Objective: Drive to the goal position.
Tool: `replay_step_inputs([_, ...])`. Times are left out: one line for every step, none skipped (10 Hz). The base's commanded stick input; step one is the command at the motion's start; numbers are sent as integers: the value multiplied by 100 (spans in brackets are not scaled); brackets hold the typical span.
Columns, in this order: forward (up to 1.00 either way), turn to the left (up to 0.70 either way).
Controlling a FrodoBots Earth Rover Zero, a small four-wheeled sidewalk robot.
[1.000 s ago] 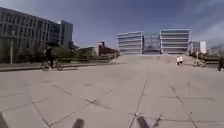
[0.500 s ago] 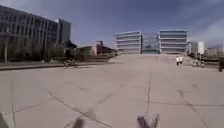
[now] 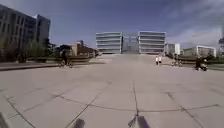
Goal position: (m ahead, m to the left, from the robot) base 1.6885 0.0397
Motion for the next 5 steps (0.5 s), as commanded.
replay_step_inputs([69, 0])
replay_step_inputs([70, 0])
replay_step_inputs([69, 0])
replay_step_inputs([69, 0])
replay_step_inputs([69, 0])
